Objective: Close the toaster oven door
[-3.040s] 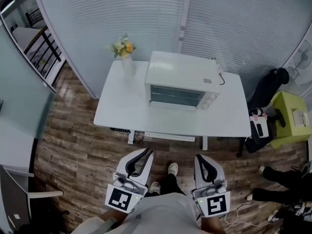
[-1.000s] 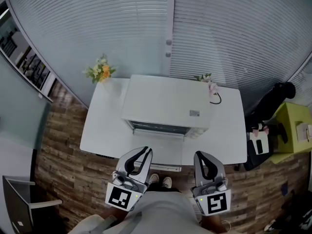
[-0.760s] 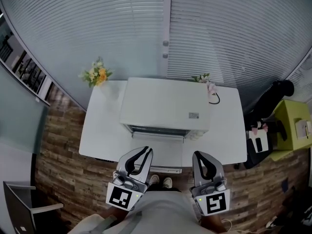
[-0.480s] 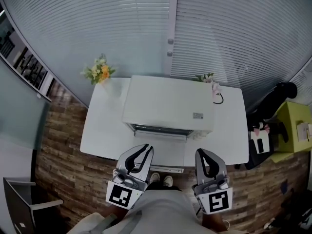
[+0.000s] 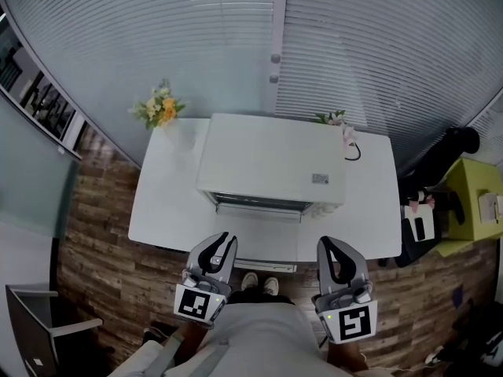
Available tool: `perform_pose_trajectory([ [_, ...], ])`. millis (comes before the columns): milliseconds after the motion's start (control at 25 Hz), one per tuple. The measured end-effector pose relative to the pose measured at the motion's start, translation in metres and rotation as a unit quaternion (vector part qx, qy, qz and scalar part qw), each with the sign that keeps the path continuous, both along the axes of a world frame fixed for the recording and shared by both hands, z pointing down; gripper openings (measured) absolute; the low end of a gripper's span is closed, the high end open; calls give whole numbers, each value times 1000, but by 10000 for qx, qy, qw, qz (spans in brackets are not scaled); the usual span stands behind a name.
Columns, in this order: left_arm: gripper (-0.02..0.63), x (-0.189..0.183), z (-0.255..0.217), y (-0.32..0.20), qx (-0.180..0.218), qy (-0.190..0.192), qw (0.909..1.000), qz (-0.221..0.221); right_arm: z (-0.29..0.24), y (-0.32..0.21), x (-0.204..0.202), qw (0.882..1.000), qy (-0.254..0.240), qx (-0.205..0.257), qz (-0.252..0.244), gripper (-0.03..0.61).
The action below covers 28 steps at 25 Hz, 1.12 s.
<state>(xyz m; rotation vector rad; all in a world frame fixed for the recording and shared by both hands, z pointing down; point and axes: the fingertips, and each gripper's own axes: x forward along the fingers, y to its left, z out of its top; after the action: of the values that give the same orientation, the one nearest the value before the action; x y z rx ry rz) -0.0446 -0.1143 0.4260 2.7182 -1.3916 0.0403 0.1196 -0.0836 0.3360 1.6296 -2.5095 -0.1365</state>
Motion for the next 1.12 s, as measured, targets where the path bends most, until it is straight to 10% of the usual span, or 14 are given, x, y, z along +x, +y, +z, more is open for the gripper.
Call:
perform_pose_trajectory([
  [1120,95,-62,251,52,-1828,-728,9795,-418,0,9,-24,9996,-109,-74,-246,5],
])
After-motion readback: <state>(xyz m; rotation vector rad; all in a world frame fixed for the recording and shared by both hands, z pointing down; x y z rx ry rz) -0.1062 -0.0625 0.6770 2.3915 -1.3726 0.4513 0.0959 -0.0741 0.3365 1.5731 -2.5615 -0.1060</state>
